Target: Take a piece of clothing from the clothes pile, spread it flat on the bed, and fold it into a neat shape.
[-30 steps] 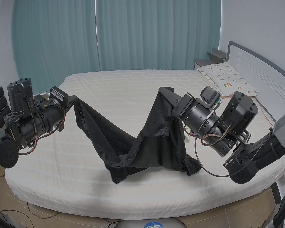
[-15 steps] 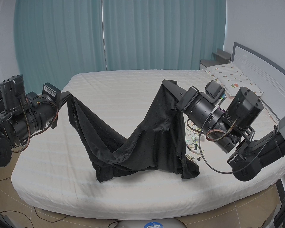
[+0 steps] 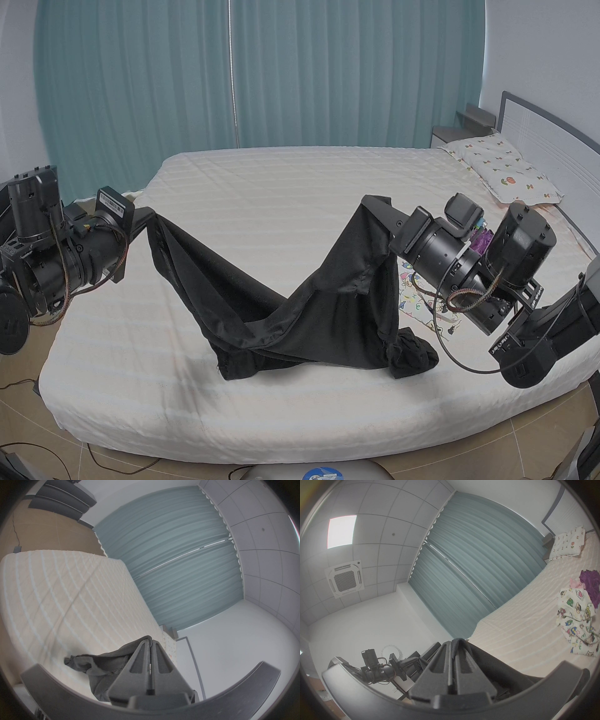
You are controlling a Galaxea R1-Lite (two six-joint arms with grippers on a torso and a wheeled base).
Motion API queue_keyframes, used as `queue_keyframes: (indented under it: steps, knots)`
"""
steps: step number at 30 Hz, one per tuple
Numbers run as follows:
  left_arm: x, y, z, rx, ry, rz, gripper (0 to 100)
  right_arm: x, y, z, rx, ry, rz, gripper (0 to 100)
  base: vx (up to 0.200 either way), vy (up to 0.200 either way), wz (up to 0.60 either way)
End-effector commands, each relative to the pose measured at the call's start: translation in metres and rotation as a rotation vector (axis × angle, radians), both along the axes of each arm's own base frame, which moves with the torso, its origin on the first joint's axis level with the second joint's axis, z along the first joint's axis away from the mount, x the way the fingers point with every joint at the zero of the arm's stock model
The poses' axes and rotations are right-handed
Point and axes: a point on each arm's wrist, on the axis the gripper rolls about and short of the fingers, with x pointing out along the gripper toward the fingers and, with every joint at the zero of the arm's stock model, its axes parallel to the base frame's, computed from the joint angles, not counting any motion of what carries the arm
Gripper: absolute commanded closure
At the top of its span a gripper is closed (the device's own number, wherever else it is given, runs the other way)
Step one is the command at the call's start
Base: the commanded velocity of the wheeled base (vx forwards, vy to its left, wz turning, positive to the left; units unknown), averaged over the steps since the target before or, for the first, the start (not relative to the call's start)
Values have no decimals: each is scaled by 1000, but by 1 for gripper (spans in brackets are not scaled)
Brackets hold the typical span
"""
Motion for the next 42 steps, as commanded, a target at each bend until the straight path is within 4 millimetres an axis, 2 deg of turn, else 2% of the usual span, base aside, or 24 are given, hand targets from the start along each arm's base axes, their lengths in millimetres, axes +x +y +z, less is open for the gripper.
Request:
queue_keyframes:
  steps: [1,2,4,5,10,11,12,13,15,16,19,22,26,29,32,35,36,37,38,39,42]
  knots:
    - [-11,-14,-16,29,87,-67,100,-21,-15,1,-9,16,1,100,-200,0,0]
    - [-11,-14,-16,30,92,-68,100,-22,-15,2,-9,16,2,100,-200,0,0]
    - [-18,-13,-11,29,91,-71,100,-40,-22,7,-4,8,21,100,-200,0,0]
    - [-18,-13,-11,30,90,-71,100,-41,-22,7,-4,8,21,100,-200,0,0]
    - [-42,-7,5,32,98,-86,100,-73,-38,33,52,-57,31,100,-200,0,0]
    - [-42,-7,5,32,98,-86,100,-73,-38,33,52,-57,31,100,-200,0,0]
    - [-51,-4,15,28,85,-85,100,-85,-42,46,82,-98,48,100,-200,0,0]
    - [-51,-4,15,28,85,-85,100,-85,-42,46,82,-98,48,100,-200,0,0]
    - [-61,0,28,21,69,-85,100,-98,-49,63,115,-142,60,100,-200,0,0]
    - [-62,0,30,20,68,-85,100,-99,-50,66,119,-147,60,100,-200,0,0]
    - [-70,4,47,10,34,-79,100,-108,-58,100,180,-220,59,100,-67,0,0]
    - [-67,7,56,4,13,-54,100,-106,-61,117,194,-242,54,100,0,0,0]
    - [-60,10,64,-2,-4,-27,100,-77,-68,136,181,-246,-4,100,0,0,0]
    - [-47,7,60,8,22,-21,100,-42,-68,139,178,-190,-34,100,0,0,0]
    - [-23,4,50,19,68,-2,100,2,-62,123,139,-118,-88,100,0,0,0]
    - [1,7,42,21,107,30,100,36,-57,106,115,-81,-132,100,0,0,0]
    - [4,7,42,19,109,35,100,40,-57,103,113,-75,-137,100,0,0,0]
    - [15,10,38,21,124,54,100,54,-56,100,111,-72,-154,100,0,0,0]
    - [17,10,38,21,124,55,100,56,-56,100,111,-73,-154,100,0,0,0]
    - [25,10,33,25,142,63,100,66,-55,99,114,-76,-162,100,200,0,0]
    - [39,7,25,30,162,65,100,83,-49,86,97,-57,-166,100,200,0,0]
